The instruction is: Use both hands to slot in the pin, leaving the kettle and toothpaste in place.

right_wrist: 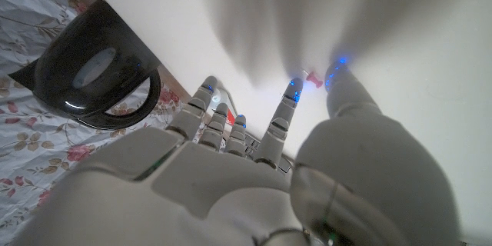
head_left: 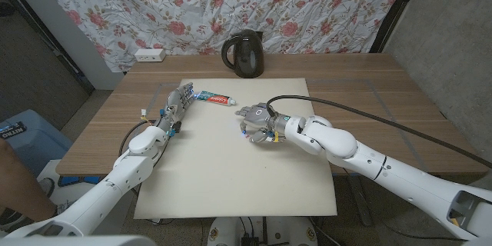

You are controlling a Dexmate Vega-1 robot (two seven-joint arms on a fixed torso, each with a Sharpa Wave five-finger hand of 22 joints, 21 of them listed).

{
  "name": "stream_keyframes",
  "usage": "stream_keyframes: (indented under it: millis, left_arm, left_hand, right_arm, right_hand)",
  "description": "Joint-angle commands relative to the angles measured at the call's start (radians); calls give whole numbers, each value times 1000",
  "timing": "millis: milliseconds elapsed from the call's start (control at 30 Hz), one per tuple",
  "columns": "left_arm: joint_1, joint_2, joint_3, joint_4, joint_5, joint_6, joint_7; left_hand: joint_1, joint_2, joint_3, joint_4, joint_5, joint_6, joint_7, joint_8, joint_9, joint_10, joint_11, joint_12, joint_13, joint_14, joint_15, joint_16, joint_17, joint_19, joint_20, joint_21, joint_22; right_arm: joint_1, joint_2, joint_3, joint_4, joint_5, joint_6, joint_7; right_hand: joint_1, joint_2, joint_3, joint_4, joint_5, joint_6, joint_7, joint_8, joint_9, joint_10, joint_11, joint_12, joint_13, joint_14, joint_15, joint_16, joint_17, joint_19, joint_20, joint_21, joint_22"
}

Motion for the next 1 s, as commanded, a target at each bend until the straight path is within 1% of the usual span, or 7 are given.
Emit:
stream_keyframes:
  millis: [33, 200, 333, 400, 767, 1000]
  left_arm:
    - [2, -1, -2, -2, 1, -7, 3]
    - [2, -1, -1, -3, 1, -5, 2]
    - [3, -1, -1, -3, 2, -6, 4]
    - [4, 0, -2, -5, 2, -5, 5]
    - [10, 1, -2, -14, 4, -2, 13]
    - [11, -2, -1, -11, 2, -6, 9]
  left_hand:
    - [-2, 77, 2, 7, 4, 9, 4, -2, 5, -1, -3, -3, 6, 1, -2, -1, 5, 5, 0, 1, 5]
    - [-2, 77, 2, 7, 4, 9, 4, -2, 5, -1, -3, -3, 6, 1, -3, -1, 5, 5, 0, 1, 5]
    - [-2, 77, 2, 7, 4, 9, 4, -3, 5, -1, -4, -3, 6, 1, -2, -1, 5, 6, 0, 1, 5]
    - [-2, 77, 2, 7, 4, 9, 4, -3, 5, -1, -3, -3, 6, 1, -2, -1, 5, 6, 0, 1, 5]
    - [-2, 76, 3, 8, 4, 9, 3, -3, 5, -1, -3, -3, 6, 1, -2, -1, 5, 6, 0, 1, 5]
    - [-2, 76, 3, 8, 4, 9, 3, -3, 5, -1, -3, -3, 6, 2, -2, -1, 5, 6, 0, 1, 5]
  right_arm:
    - [-5, -10, 1, 24, 0, 10, -70]
    - [-3, -13, 0, 32, 7, 14, -77]
    - [-3, -14, 1, 36, 10, 14, -86]
    - [-3, -15, 0, 38, 7, 14, -93]
    - [1, -15, -3, 45, 7, 14, -107]
    - [1, -14, -5, 45, 9, 12, -104]
  right_hand:
    - [7, 4, -7, -1, 6, 29, 0, 17, 8, 18, -4, 11, 5, 17, -4, 7, 3, 14, -3, 0, 4]
    - [13, 6, -10, 0, 9, 57, 0, 33, 14, 31, -14, 12, 4, 22, -8, 9, 5, 17, -5, -2, 4]
    - [20, 10, -10, 0, 10, 75, -1, 43, 18, 36, -15, 11, 4, 26, -11, 11, 6, 19, -7, -3, 4]
    - [26, 14, -11, 0, 11, 94, -1, 53, 22, 42, -13, 12, 4, 27, -12, 12, 8, 21, -9, -4, 4]
    - [43, 26, -11, 0, 11, 140, -2, 80, 32, 62, -27, 13, 4, 33, -22, 15, 12, 25, -13, -7, 4]
    - [49, 32, -13, 2, 10, 165, -3, 94, 38, 74, -30, 13, 4, 37, -26, 17, 14, 28, -15, -7, 4]
